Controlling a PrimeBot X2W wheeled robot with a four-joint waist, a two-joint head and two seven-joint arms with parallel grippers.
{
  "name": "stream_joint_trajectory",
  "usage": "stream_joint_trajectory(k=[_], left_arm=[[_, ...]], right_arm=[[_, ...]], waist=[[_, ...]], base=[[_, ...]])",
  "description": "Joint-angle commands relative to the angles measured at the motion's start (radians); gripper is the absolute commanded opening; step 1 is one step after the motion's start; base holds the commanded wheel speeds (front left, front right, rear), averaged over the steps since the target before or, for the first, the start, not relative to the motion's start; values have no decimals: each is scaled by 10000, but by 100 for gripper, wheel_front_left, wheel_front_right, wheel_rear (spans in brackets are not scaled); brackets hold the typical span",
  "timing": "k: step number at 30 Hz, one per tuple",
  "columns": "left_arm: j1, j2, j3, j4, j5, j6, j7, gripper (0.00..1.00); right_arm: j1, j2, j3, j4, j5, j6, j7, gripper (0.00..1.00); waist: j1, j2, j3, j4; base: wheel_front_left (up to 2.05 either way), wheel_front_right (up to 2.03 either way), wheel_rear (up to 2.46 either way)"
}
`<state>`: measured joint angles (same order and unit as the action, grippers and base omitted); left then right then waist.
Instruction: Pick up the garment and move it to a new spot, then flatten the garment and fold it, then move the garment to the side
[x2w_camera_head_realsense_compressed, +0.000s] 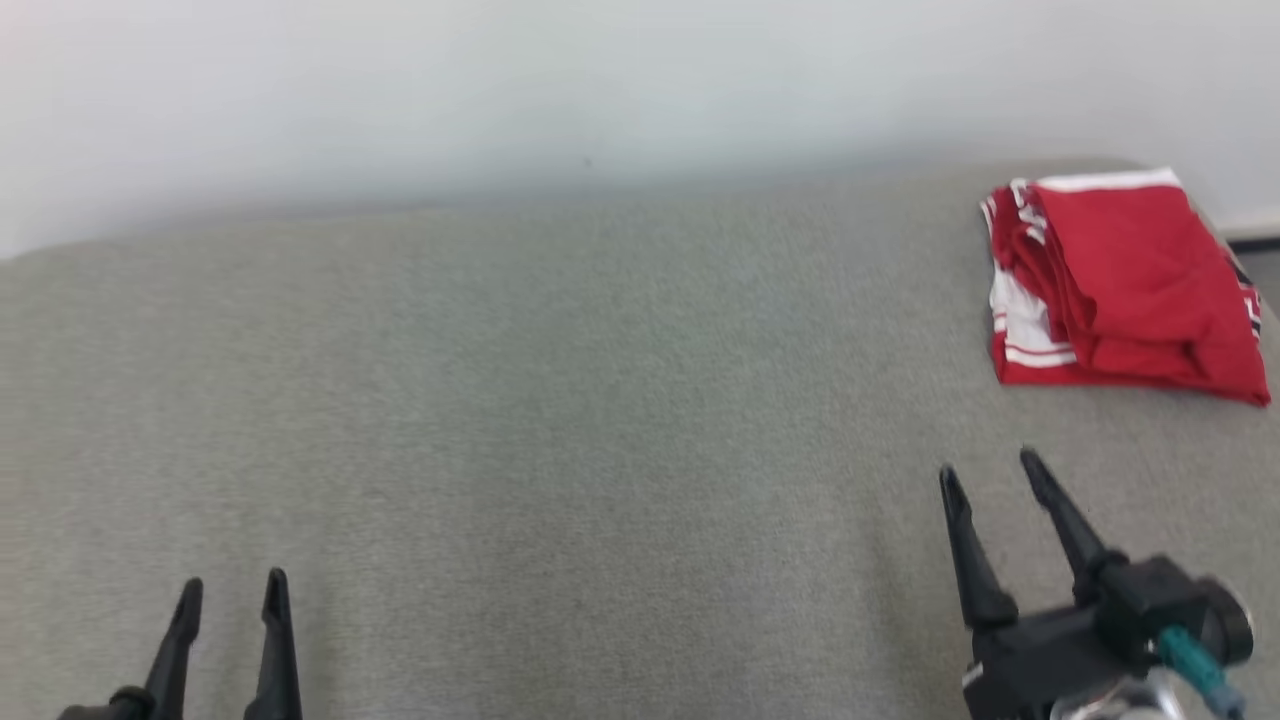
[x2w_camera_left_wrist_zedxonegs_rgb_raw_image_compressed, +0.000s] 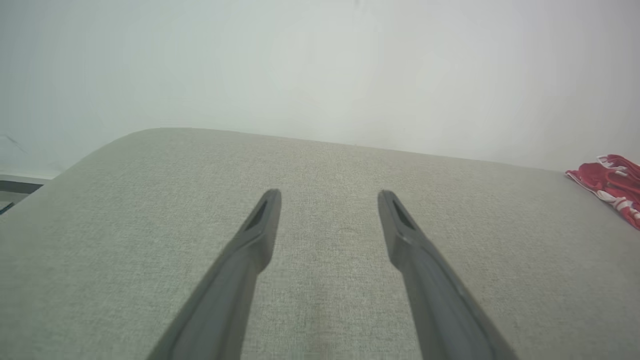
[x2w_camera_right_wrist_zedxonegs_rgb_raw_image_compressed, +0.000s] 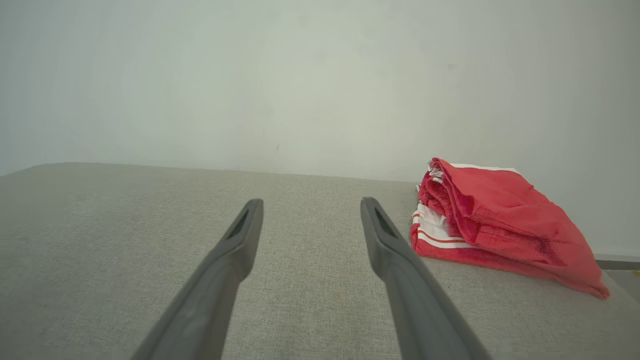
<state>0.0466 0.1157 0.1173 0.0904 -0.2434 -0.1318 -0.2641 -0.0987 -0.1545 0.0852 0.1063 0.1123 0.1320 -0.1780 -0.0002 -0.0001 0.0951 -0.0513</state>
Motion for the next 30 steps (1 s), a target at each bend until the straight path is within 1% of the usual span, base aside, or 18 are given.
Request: stream_joint_trajectory(k=[1, 5, 9, 19, 25, 26, 30], left_arm=[[151, -53, 9, 95, 69, 26, 7, 100], [296, -168, -37, 335, 170, 27, 7, 100], [406, -259, 85, 512, 234, 37, 7, 100], [315, -376, 9, 922, 488, 29, 7, 100], [196, -383, -124, 1019, 226, 25, 7, 100], [245, -376, -115, 1005, 215, 8, 0, 0], [314, -417, -111, 1221, 185, -2, 13, 0]], right_arm=[[294, 91, -48, 24, 62, -27, -87, 100], [965, 306, -153, 86, 41, -27, -215, 100], [1291, 514, -128, 159, 59, -27, -341, 100], [1171, 762, -15, 585, 57, -27, -598, 100], [1095, 812, -39, 740, 90, -27, -683, 100], [1151, 786, -35, 744, 67, 0, -625, 0], [1287, 791, -19, 950, 91, 0, -595, 0]], waist=[[2, 1, -677, 520], [2, 1, -978, 723], [2, 1, -1110, 797], [2, 1, -1242, 917], [2, 1, -1250, 933], [2, 0, -1251, 935], [2, 0, -1252, 936]], base=[[0, 0, 0], [0, 0, 0], [0, 0, 0], [0, 0, 0], [0, 0, 0], [0, 0, 0], [0, 0, 0]])
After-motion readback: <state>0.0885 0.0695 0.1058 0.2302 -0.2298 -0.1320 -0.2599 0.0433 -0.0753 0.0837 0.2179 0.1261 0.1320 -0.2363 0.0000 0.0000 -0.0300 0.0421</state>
